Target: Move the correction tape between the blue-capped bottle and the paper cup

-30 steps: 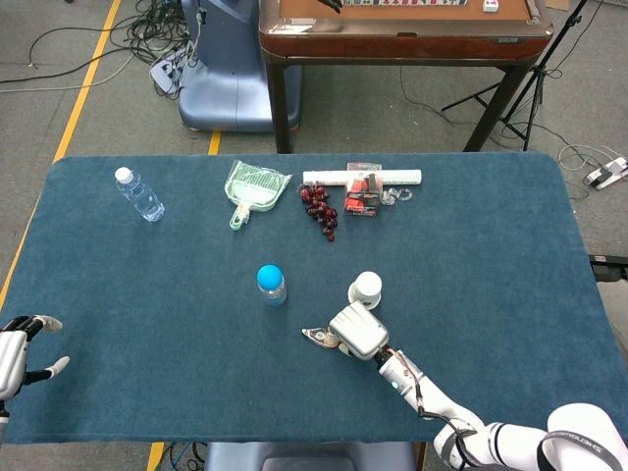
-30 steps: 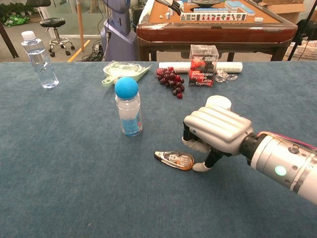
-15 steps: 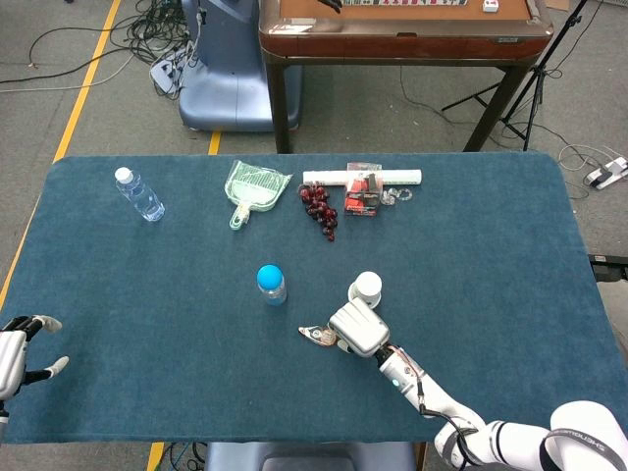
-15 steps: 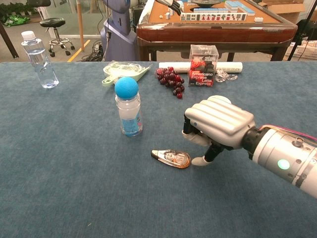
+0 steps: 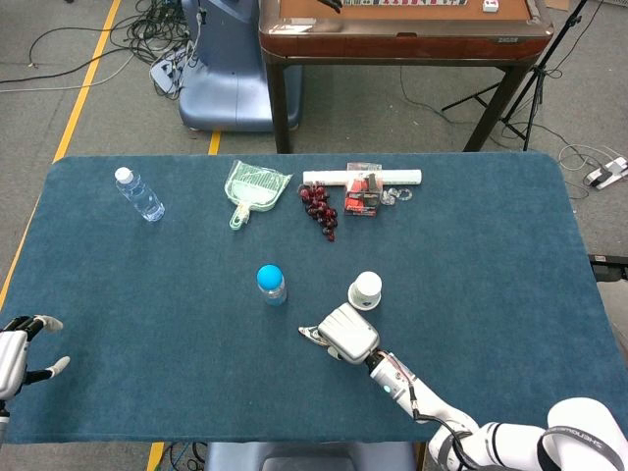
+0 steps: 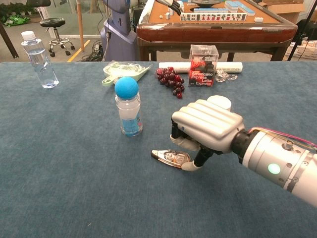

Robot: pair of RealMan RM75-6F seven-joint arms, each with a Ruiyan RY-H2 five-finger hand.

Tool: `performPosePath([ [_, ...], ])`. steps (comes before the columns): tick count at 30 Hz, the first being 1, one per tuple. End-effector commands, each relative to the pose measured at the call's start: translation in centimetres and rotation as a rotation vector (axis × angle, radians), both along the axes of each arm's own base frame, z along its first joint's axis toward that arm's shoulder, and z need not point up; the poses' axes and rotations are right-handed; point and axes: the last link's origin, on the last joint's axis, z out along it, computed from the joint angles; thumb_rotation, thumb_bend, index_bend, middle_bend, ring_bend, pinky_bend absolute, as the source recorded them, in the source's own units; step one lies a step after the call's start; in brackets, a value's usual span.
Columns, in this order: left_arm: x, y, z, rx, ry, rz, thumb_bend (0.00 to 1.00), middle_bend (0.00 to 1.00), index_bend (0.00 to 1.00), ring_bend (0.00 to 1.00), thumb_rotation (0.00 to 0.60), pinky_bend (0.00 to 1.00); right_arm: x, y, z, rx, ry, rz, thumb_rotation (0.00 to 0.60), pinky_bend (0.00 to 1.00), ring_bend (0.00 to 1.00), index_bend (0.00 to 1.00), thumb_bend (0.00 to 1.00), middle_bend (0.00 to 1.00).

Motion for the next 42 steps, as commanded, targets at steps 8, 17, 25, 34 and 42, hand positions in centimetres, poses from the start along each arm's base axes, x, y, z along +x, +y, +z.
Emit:
performPosePath([
  [8, -0.1, 0.0, 0.2, 0.007, -0.005, 0.007, 0.09, 0.43, 0.43, 0.33, 0.6, 0.5, 0.8, 0.0, -1.6, 0.026, 0.004, 0.007, 0.6, 1.0, 1.0, 1.0, 0.0, 1.0],
  [17, -0.2, 0.0, 0.5, 0.015, -0.014, 0.01, 0.09, 0.43, 0.43, 0.33, 0.6, 0.5, 1.1, -0.3, -2.4, 0.025, -0.009, 0.001, 0.6, 1.0, 1.0, 1.0, 0.0, 1.0],
  [25, -0.2, -0.1, 0.7, 0.017, -0.015, 0.011, 0.09, 0.43, 0.43, 0.33, 0.6, 0.5, 0.9, -0.7, -2.3, 0.004, -0.014, -0.008, 0.6, 1.0, 1.0, 1.0, 0.0, 1.0],
  [34, -0.2, -0.1, 0.7, 0.019, -0.016, 0.013, 0.09, 0.43, 0.43, 0.33, 0.6, 0.5, 1.0, -1.4, -2.6, -0.006, -0.01, -0.02, 0.6, 1.0, 1.0, 1.0, 0.0, 1.0],
  [42, -0.2, -0.1, 0.8, 0.021, -0.019, 0.013, 0.09, 0.43, 0.43, 0.33, 0.6, 0.5, 1.0, -2.0, -2.7, -0.028, -0.01, -0.029, 0.6, 1.0, 1.0, 1.0, 0.0, 1.0],
])
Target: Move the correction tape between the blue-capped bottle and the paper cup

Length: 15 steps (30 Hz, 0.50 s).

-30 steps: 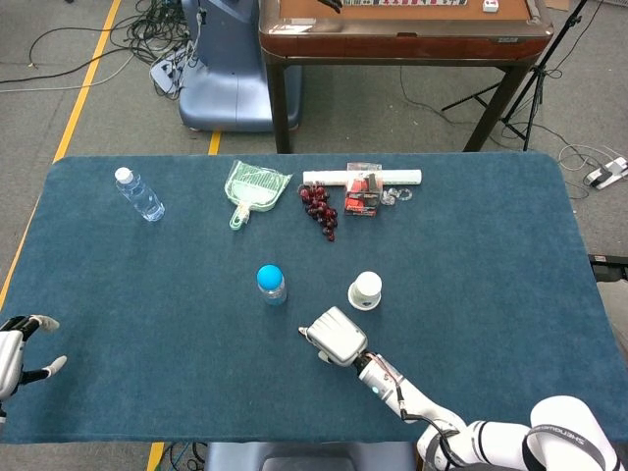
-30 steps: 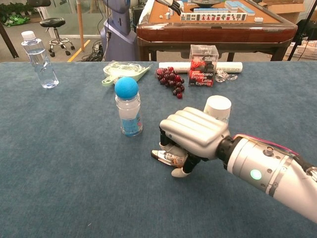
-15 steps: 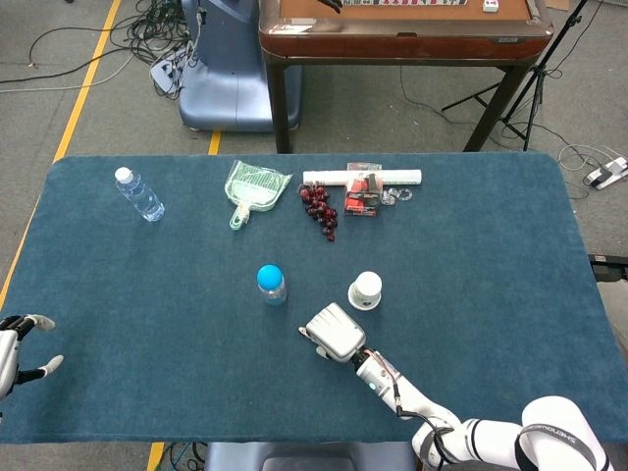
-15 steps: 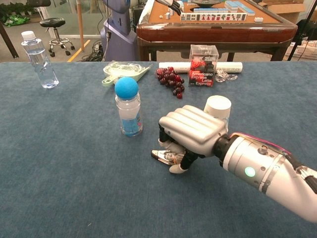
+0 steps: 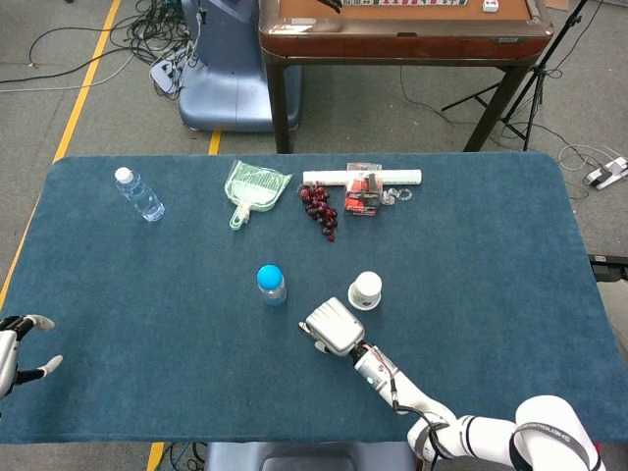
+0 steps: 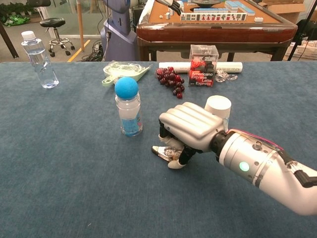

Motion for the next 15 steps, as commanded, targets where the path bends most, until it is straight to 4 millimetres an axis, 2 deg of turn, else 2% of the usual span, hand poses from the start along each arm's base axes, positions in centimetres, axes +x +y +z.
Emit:
performPosePath([
  [1, 0.0, 0.0, 0.0, 0.001, -0.001, 0.001, 0.09, 0.43, 0.43, 0.33, 0.6, 0.5, 0.0, -0.3, 0.0, -0.008, -0.001, -0.005, 0.6, 1.0, 1.0, 1.0, 0.0, 1.0],
  [15, -0.1, -0.1, 0.1, 0.001, 0.001, 0.009, 0.09, 0.43, 0.43, 0.33, 0.6, 0.5, -0.4, -1.3, -0.1, -0.029, 0.006, -0.03, 0.6, 1.0, 1.0, 1.0, 0.0, 1.0],
])
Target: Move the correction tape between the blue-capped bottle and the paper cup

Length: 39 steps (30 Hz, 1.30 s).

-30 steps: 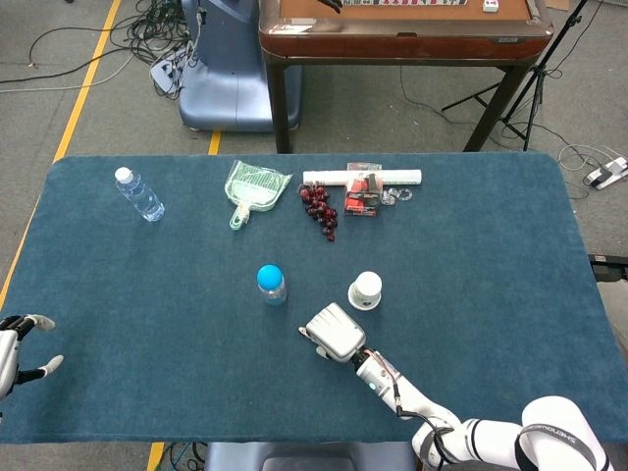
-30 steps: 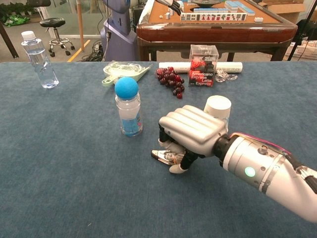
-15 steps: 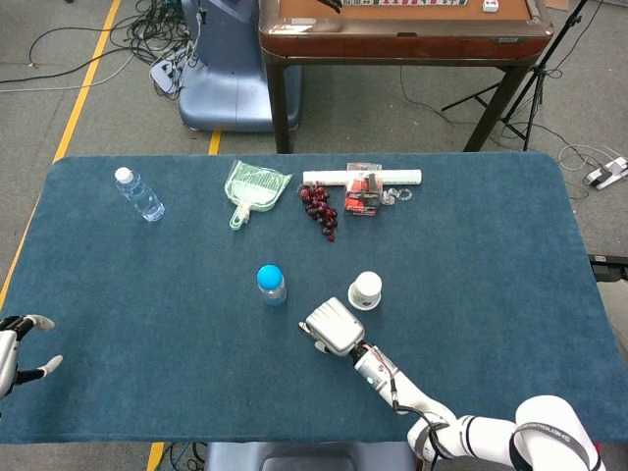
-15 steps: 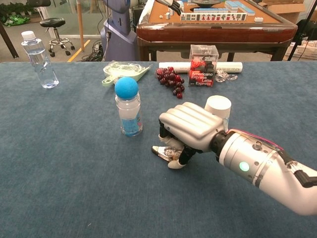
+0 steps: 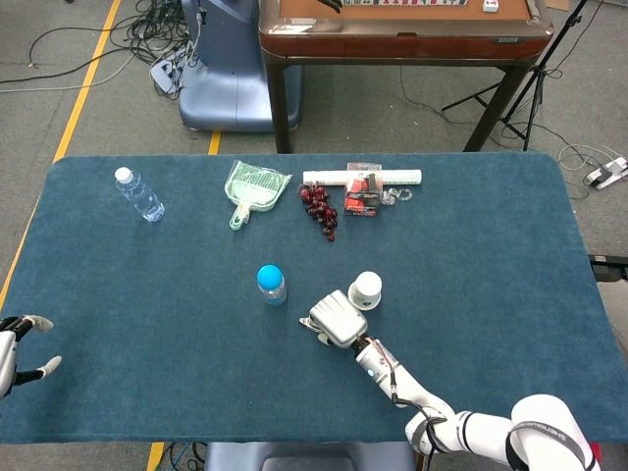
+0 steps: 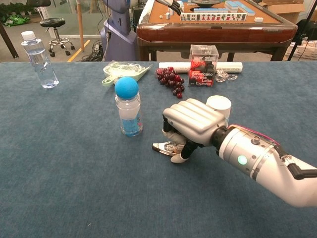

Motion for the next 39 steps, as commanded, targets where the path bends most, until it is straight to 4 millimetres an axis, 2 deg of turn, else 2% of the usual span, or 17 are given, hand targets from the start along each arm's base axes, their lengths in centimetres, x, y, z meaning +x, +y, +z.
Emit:
performPosePath([
  [1, 0.0, 0.0, 0.0, 0.002, 0.0, 0.001, 0.09, 0.43, 0.43, 0.33, 0.6, 0.5, 0.1, -0.1, 0.0, -0.007, -0.004, -0.001, 0.6, 1.0, 1.0, 1.0, 0.0, 1.0],
  [39, 0.0, -0.1, 0.2, -0.001, -0.011, 0.002, 0.09, 0.43, 0.43, 0.33, 0.6, 0.5, -0.2, -2.4, -0.4, -0.124, -0.006, -0.052, 0.6, 1.0, 1.0, 1.0, 0.0, 1.0],
])
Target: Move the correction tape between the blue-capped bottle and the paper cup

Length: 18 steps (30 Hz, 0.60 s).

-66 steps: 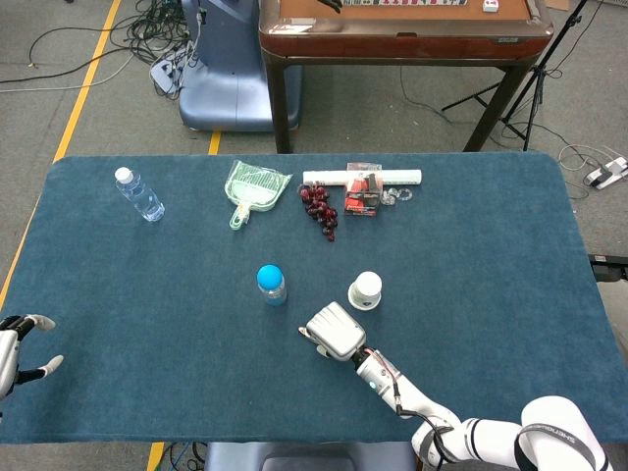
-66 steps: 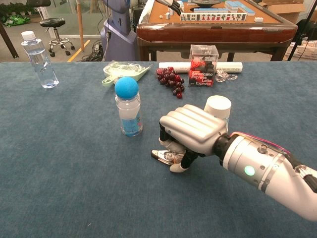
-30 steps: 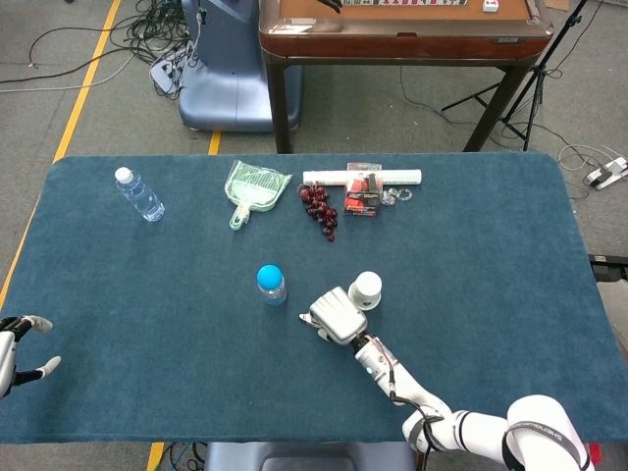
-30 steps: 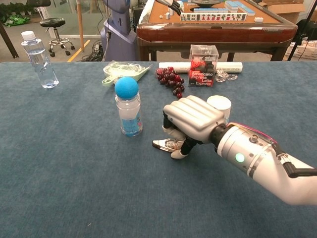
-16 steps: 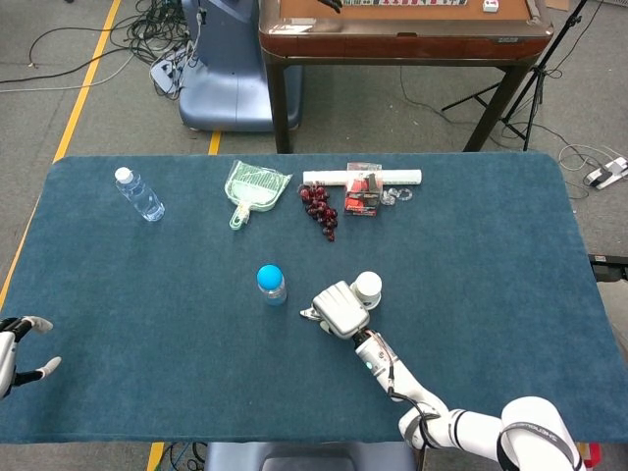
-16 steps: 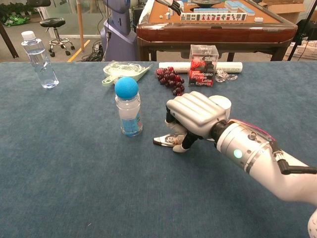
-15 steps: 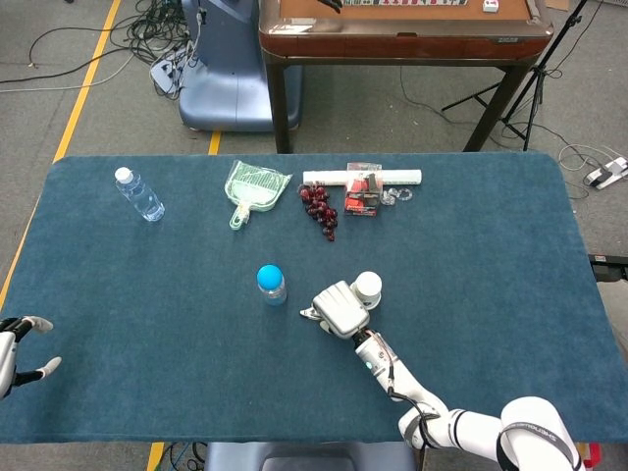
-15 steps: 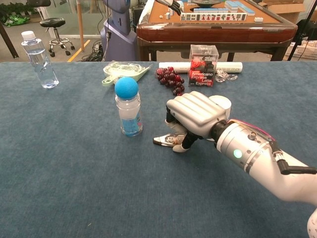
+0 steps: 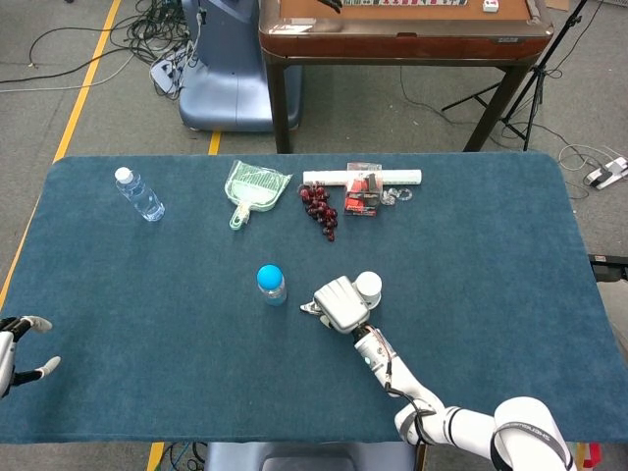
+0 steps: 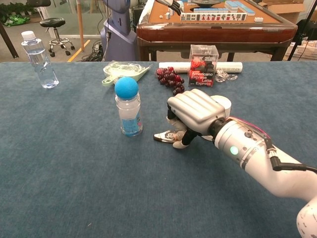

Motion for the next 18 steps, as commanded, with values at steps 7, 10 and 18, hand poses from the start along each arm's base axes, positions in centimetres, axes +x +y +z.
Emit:
performPosePath([
  [7, 0.0, -0.1, 0.0, -0.003, 0.001, 0.001, 0.09, 0.43, 0.43, 0.33, 0.6, 0.5, 0.1, -0.7, 0.3, -0.027, -0.008, -0.011, 0.6, 1.0, 1.0, 1.0, 0.0, 1.0],
  [10, 0.0, -0.1, 0.0, -0.002, 0.001, 0.0, 0.09, 0.43, 0.43, 0.33, 0.6, 0.5, 0.3, -1.0, 0.3, -0.034, -0.009, -0.014, 0.6, 1.0, 1.0, 1.0, 0.0, 1.0],
  [18, 0.1, -0.1, 0.2, 0.004, -0.005, -0.003, 0.09, 0.43, 0.43, 0.33, 0.6, 0.5, 0.5, -1.3, -0.1, -0.044, -0.003, -0.016, 0.6, 1.0, 1.0, 1.0, 0.0, 1.0],
])
